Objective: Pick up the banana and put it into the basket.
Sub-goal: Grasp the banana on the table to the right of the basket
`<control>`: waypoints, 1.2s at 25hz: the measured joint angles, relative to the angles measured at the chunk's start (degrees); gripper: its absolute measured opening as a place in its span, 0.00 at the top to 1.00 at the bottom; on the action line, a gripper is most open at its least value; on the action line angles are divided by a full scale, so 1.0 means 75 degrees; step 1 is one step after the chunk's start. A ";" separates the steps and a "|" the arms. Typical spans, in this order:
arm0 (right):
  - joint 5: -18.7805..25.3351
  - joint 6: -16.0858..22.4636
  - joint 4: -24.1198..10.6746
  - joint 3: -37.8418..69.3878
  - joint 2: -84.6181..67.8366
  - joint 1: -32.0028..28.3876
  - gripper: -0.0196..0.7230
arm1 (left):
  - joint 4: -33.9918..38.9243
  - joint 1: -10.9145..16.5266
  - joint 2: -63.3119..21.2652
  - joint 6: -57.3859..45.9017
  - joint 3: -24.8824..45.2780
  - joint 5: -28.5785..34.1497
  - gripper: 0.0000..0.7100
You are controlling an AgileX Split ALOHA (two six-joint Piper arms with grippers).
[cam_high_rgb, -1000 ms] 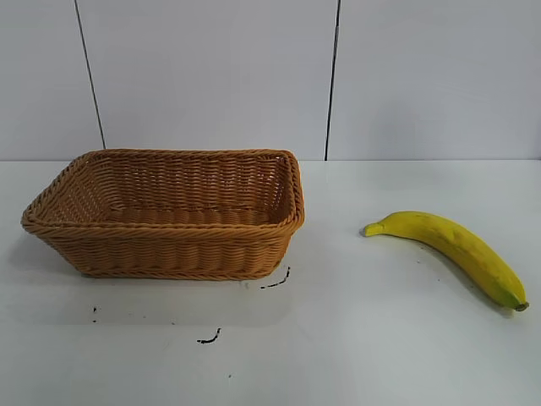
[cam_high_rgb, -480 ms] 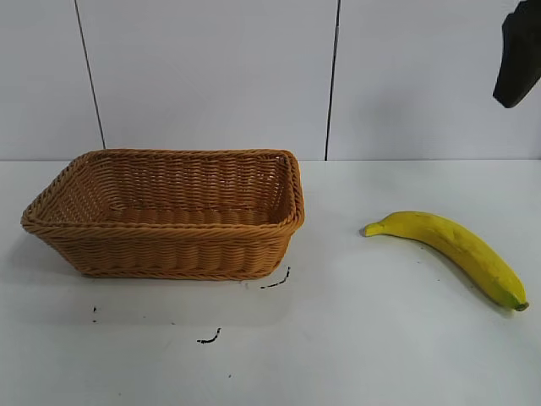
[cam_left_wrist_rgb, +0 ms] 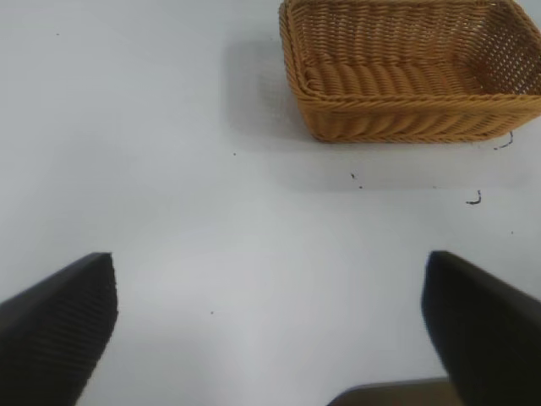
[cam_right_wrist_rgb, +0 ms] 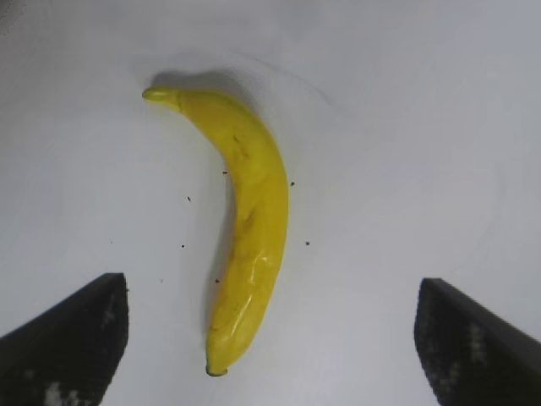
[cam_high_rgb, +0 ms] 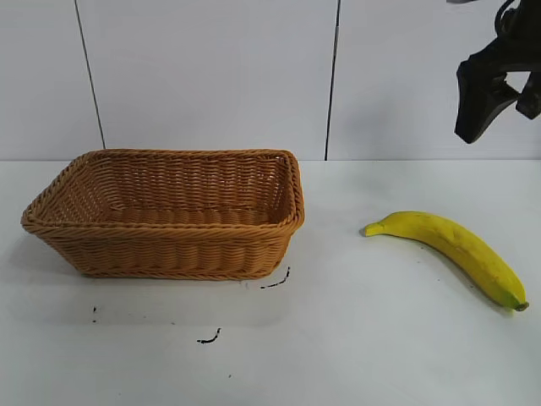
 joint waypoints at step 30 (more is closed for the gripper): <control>0.0344 0.0440 -0.0086 -0.0991 0.1681 0.0000 0.54 | 0.0000 0.0000 0.0000 0.0000 0.0000 0.0000 0.02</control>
